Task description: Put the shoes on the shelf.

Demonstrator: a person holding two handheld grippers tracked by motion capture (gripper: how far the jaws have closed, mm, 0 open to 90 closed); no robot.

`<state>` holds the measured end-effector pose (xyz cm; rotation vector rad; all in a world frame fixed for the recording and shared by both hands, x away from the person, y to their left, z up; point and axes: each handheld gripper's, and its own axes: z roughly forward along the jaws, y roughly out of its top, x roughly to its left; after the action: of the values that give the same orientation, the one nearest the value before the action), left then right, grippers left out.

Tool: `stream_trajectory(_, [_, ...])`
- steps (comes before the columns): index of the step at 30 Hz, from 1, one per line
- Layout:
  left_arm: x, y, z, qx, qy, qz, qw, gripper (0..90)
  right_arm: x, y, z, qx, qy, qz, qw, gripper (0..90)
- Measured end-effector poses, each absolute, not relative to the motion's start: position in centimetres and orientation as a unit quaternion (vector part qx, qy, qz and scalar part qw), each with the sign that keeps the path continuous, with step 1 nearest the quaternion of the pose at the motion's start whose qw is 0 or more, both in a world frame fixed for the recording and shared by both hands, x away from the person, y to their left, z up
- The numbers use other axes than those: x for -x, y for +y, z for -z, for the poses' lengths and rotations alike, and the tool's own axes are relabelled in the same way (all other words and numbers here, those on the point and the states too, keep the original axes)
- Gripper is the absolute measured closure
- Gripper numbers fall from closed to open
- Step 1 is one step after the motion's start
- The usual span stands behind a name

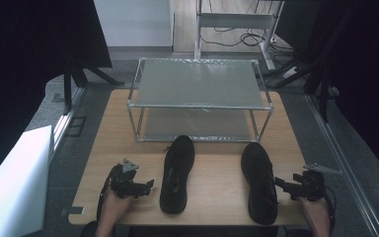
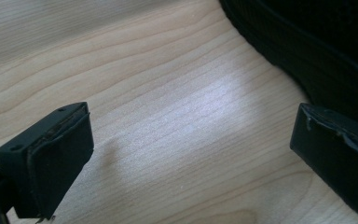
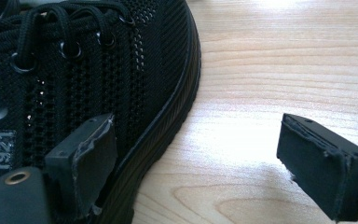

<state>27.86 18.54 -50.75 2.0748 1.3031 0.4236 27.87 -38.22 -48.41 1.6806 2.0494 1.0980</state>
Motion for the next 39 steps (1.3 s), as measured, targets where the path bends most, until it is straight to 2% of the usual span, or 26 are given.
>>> stream_trajectory(14, [-27.5,18.5,49.2,-0.769,0.505,-0.160,0.358,0.0,-26.4,-37.9,46.6,-0.563,0.693,-0.425,0.148,10.2])
stream_trajectory(22, [-27.1,16.9,46.9,-0.769,0.491,-0.172,0.372,1.0,-25.9,-36.3,46.0,-0.540,0.715,-0.426,0.126,9.3])
stream_trajectory(28, [-27.3,14.9,45.2,-0.776,0.472,-0.167,0.384,1.5,-25.8,-35.1,45.7,-0.520,0.734,-0.418,0.126,9.0])
stream_trajectory(35, [-28.3,11.6,45.4,-0.804,0.448,-0.157,0.357,2.1,-26.6,-33.7,46.5,-0.513,0.753,-0.394,0.120,11.1])
stream_trajectory(39, [-28.9,11.3,45.9,-0.807,0.453,-0.159,0.344,1.9,-27.3,-33.1,47.1,-0.519,0.755,-0.384,0.117,13.5])
